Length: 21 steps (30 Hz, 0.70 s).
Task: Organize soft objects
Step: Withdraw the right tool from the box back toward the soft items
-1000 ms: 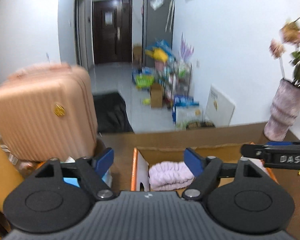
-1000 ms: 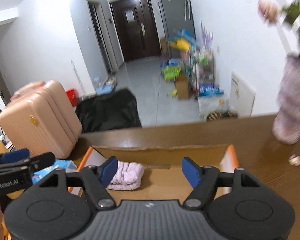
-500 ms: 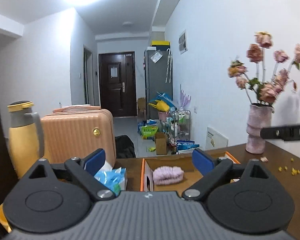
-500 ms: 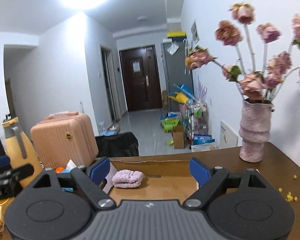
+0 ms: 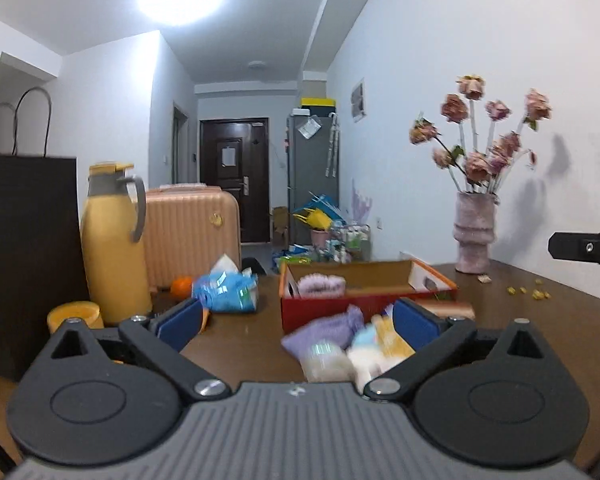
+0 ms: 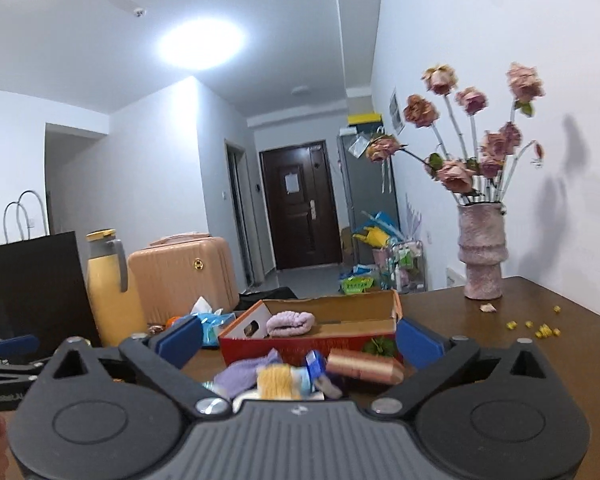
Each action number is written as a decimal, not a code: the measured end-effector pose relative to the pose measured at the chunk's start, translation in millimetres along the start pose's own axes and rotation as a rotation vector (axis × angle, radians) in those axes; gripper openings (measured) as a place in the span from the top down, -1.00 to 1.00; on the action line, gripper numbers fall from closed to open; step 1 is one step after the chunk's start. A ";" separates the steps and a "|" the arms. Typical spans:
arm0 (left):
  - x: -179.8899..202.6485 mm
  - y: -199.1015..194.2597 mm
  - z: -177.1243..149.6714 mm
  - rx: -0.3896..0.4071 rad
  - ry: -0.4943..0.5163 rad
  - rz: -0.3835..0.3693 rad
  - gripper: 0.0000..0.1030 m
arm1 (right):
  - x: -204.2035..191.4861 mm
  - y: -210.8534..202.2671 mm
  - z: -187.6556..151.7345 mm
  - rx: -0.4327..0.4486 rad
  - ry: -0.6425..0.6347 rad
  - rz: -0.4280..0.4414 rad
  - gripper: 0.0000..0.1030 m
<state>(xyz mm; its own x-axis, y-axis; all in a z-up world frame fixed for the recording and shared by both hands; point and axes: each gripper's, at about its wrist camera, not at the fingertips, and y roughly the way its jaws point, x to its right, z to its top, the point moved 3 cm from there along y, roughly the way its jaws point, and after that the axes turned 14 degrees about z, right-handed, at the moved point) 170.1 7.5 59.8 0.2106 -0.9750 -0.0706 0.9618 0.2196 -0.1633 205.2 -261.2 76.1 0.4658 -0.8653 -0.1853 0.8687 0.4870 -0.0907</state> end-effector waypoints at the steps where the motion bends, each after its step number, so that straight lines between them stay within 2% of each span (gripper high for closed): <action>1: -2.5 -9.4 -8.2 0.004 0.004 -0.004 -1.00 | -4.5 -9.4 -10.5 -0.009 -0.010 -0.006 -1.00; 4: -6.7 -35.0 -37.3 0.009 0.028 0.018 -1.00 | -11.4 -32.7 -45.5 -0.027 0.006 -0.036 -1.00; 8: -7.1 -56.1 -68.4 -0.069 0.031 -0.026 -1.00 | -29.9 -58.0 -83.6 -0.049 -0.046 -0.043 -1.00; 11: -3.5 -63.2 -82.1 -0.123 0.025 -0.059 -1.00 | -42.0 -69.8 -98.6 -0.071 -0.059 -0.036 -1.00; 14: 2.4 -64.6 -82.8 -0.108 0.047 -0.061 -1.00 | -46.9 -72.4 -103.9 -0.089 -0.040 0.003 -1.00; 21: 10.1 -57.5 -79.4 -0.108 0.051 -0.074 -1.00 | -44.8 -66.5 -104.1 -0.105 -0.041 -0.011 -0.97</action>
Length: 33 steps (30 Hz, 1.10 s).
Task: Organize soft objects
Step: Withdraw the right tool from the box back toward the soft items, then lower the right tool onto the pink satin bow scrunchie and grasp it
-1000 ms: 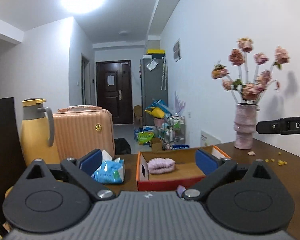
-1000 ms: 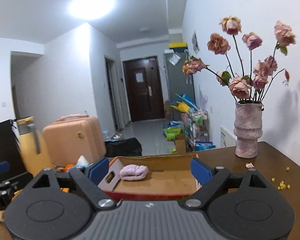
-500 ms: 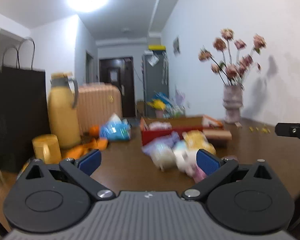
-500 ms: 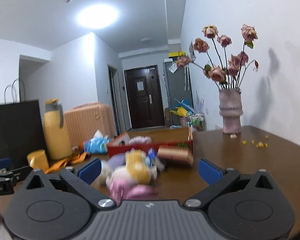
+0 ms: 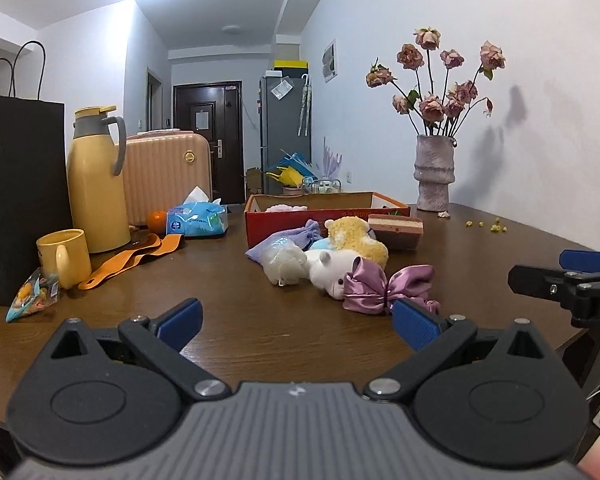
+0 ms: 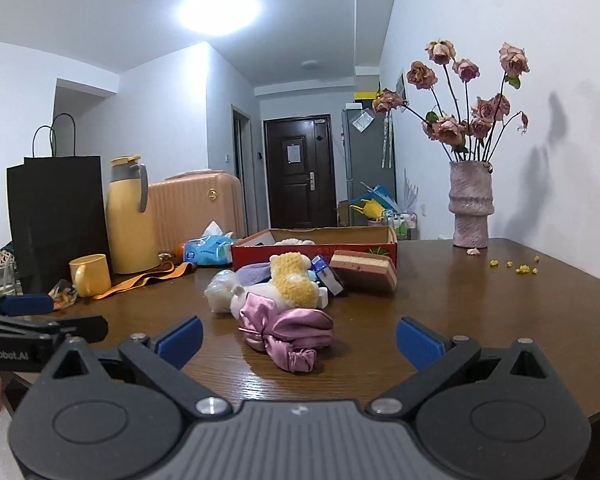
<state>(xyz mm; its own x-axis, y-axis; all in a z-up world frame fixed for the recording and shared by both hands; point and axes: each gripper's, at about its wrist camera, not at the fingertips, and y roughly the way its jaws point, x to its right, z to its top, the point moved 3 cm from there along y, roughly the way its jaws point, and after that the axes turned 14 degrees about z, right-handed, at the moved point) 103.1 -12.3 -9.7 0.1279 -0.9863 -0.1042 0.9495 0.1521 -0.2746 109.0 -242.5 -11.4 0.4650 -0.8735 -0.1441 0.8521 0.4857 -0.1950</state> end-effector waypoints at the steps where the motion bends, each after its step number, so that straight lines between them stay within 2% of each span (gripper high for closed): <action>1: 1.5 3.6 0.4 -0.009 0.001 -0.004 -1.00 | 1.3 2.8 -0.7 -0.010 0.003 0.007 -0.97; 6: 9.8 32.2 8.8 -0.043 -0.009 -0.026 -1.00 | 14.1 29.2 0.5 -0.073 0.036 0.011 -0.64; 9: 19.4 64.8 21.8 -0.091 -0.025 -0.049 -0.99 | 25.3 50.2 4.0 -0.112 0.075 0.014 -0.46; 10: 24.2 78.9 26.9 -0.117 -0.028 -0.053 -0.89 | 30.1 57.6 5.1 -0.122 0.088 0.017 -0.44; 13: 38.1 110.2 36.6 -0.157 -0.042 -0.095 -0.43 | 43.6 80.8 8.0 -0.155 0.134 0.016 -0.37; 14: 44.6 120.8 40.0 -0.169 -0.046 -0.127 -0.32 | 47.6 87.0 8.7 -0.159 0.148 0.019 -0.30; 17: 63.2 147.0 45.9 -0.181 -0.049 -0.203 -0.17 | 59.4 105.3 11.8 -0.166 0.184 0.036 -0.26; 19: 73.9 164.3 44.5 -0.201 -0.030 -0.209 -0.01 | 68.4 116.5 15.2 -0.161 0.208 0.035 -0.26; 21: 77.5 176.0 38.9 -0.243 -0.035 -0.224 0.35 | 76.3 123.9 19.4 -0.154 0.230 0.035 -0.24; 22: 75.7 177.2 34.7 -0.264 -0.050 -0.250 0.62 | 79.5 127.3 20.8 -0.153 0.241 0.035 -0.24; 23: 73.8 175.8 31.5 -0.271 -0.065 -0.273 0.68 | 81.9 129.7 21.9 -0.149 0.248 0.036 -0.23; 28: 64.3 147.4 16.1 -0.265 -0.064 -0.257 0.70 | 79.6 138.8 15.9 -0.176 0.250 0.062 -0.19; 31: 60.1 129.5 7.7 -0.260 -0.041 -0.236 0.70 | 72.8 142.3 6.2 -0.208 0.244 0.079 -0.07; 32: 59.2 125.9 6.0 -0.260 -0.033 -0.234 0.70 | 71.3 142.4 3.4 -0.215 0.246 0.082 0.00; 33: 57.8 122.0 3.7 -0.259 -0.024 -0.234 0.70 | 70.2 141.8 1.3 -0.221 0.252 0.086 0.17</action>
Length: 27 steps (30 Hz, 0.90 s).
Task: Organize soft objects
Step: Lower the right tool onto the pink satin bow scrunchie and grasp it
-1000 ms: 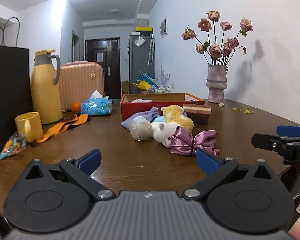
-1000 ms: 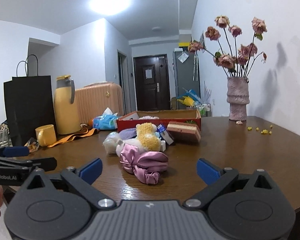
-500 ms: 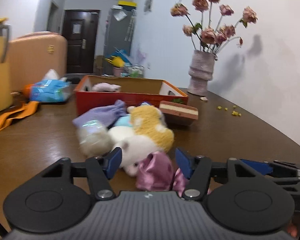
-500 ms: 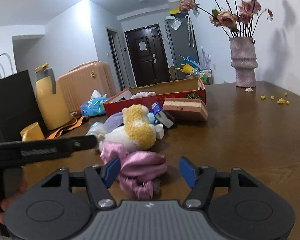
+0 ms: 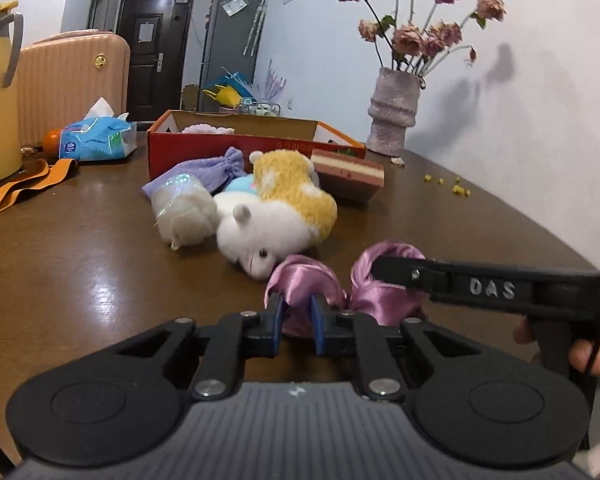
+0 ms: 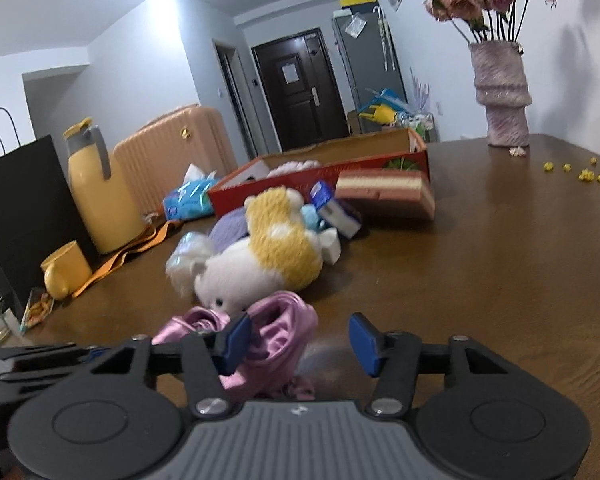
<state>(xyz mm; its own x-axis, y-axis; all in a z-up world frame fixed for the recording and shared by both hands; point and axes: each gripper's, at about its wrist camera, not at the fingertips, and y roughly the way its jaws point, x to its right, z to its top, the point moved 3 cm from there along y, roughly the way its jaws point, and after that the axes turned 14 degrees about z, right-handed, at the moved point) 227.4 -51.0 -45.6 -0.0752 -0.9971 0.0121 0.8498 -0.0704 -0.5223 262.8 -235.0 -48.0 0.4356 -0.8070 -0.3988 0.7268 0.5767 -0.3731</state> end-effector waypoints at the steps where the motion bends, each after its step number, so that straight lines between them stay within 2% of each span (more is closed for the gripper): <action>1: -0.8 -2.5 -2.3 -0.005 0.001 0.003 0.70 | -1.0 -0.9 -1.3 -0.005 0.003 0.004 0.26; 4: 0.2 -11.6 -9.5 -0.019 0.024 -0.043 0.68 | -8.3 -5.0 -5.2 -0.016 -0.034 -0.002 0.56; 5: 1.1 -16.5 -11.9 -0.016 0.044 -0.070 0.62 | -11.8 -7.2 -6.9 -0.019 -0.055 -0.007 0.67; 6: 1.8 -20.8 -13.5 -0.004 0.049 -0.081 0.57 | -14.8 -9.5 -9.1 -0.023 -0.072 -0.010 0.69; 7: -0.1 -26.6 -13.3 0.020 0.040 -0.090 0.36 | -16.4 -12.2 -10.8 -0.026 -0.082 -0.010 0.69; 8: -2.0 -30.3 -12.0 0.043 0.029 -0.090 0.07 | -18.1 -14.6 -13.4 -0.029 -0.090 -0.007 0.69; 10: -5.2 -33.1 -6.8 0.076 0.005 -0.055 -0.04 | -18.9 -18.4 -17.4 -0.033 -0.088 -0.007 0.69; 14: -2.1 -22.1 -0.5 0.059 0.001 -0.048 -0.03 | -19.8 -22.8 -21.0 -0.032 -0.083 -0.014 0.69; 18: 1.4 -8.6 -5.1 0.006 -0.002 -0.086 -0.03 | -20.9 -24.7 -22.5 -0.033 -0.090 -0.020 0.68; 21: 2.3 -2.3 -10.1 -0.025 -0.008 -0.098 -0.03 | -20.5 -28.5 -21.3 -0.028 -0.093 -0.026 0.60; 22: 3.3 -1.3 -11.3 -0.028 -0.005 -0.102 0.01 | -21.8 -30.8 -20.5 -0.021 -0.106 -0.026 0.59; 25: 5.7 1.0 -12.2 -0.037 0.001 -0.121 0.34 | -23.4 -32.4 -18.1 -0.009 -0.115 -0.035 0.55; 27: 5.9 2.2 -11.8 -0.031 -0.003 -0.125 0.44 | -21.9 -29.3 -18.2 -0.015 -0.111 -0.059 0.55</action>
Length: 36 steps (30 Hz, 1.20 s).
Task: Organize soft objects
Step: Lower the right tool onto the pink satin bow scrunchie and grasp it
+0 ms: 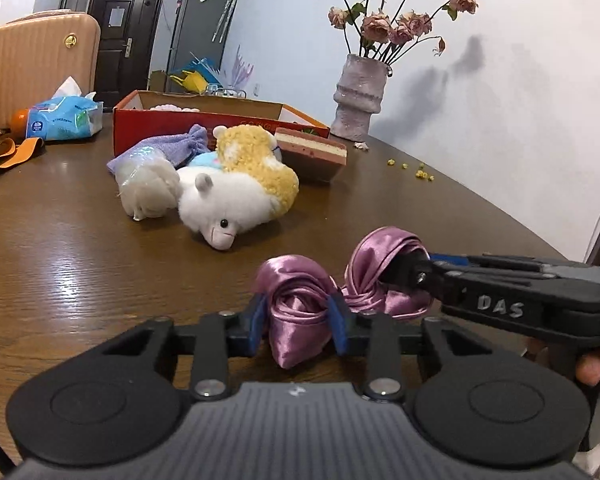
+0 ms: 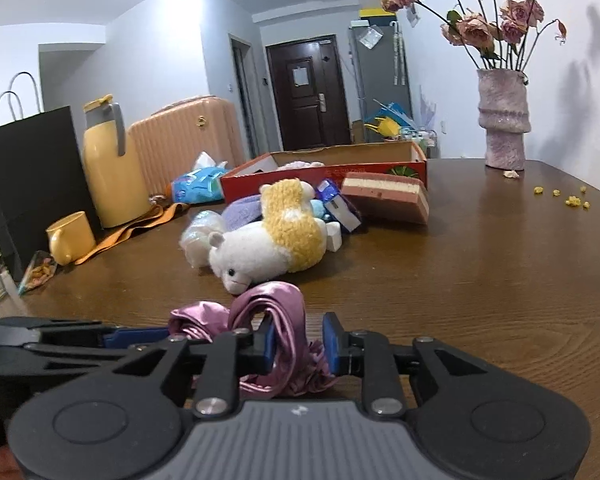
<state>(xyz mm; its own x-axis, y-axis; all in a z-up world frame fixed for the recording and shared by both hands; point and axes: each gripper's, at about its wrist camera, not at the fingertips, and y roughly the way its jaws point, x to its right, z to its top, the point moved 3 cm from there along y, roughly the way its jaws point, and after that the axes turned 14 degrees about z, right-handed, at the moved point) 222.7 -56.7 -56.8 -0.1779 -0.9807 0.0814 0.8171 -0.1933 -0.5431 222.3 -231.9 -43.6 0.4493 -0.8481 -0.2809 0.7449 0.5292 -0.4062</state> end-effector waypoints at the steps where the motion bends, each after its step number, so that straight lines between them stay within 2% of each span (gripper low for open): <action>1: -0.1 0.0 -0.4 0.001 0.001 -0.004 0.49 | 1.7 2.9 -0.3 -0.010 0.003 -0.015 0.55; 7: -1.5 -1.4 -2.8 -0.006 -0.011 -0.017 0.60 | 14.8 8.1 -7.4 -0.043 0.063 -0.035 0.61; 12: 2.2 -2.7 -3.6 -0.003 0.014 0.003 0.61 | 16.2 0.8 -7.7 -0.037 0.116 0.033 0.61; 25: 4.4 -2.6 -3.1 -0.013 0.020 0.022 0.61 | 17.0 -10.6 -12.6 -0.050 0.113 0.105 0.55; 28: 4.3 -2.4 -2.6 -0.012 0.024 0.025 0.61 | 14.0 -11.9 -15.3 -0.058 0.084 0.117 0.45; 32: 4.5 -1.8 -3.1 -0.012 0.028 0.025 0.61 | 13.8 -6.6 -18.5 -0.075 0.049 0.085 0.40; 36: 4.4 -1.8 -3.6 -0.010 0.028 0.031 0.61 | 16.7 -1.1 -17.7 -0.072 0.072 0.082 0.43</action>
<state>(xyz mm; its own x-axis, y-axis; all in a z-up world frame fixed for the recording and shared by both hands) 218.4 -60.6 -58.4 -0.1682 -0.9849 0.0410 0.8171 -0.1626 -0.5531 220.2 -246.2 -63.2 0.4682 -0.7994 -0.3766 0.6689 0.5991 -0.4401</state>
